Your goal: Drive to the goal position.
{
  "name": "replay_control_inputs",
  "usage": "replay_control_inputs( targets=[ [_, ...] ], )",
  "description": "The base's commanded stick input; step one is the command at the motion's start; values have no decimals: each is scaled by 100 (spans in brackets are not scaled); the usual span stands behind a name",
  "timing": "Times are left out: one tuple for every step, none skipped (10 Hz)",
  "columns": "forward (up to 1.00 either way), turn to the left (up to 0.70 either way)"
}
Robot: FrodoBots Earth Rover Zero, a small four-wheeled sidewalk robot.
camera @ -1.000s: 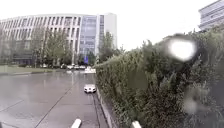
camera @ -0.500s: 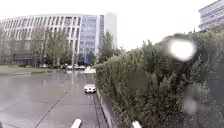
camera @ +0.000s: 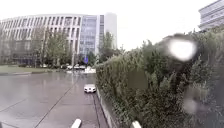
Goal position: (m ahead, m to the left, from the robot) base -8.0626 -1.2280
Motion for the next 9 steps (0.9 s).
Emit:
replay_control_inputs(
  targets=[
    [4,0],
    [4,0],
    [4,0],
    [4,0],
    [4,0],
    [4,0],
    [4,0],
    [4,0],
    [4,0]
  ],
)
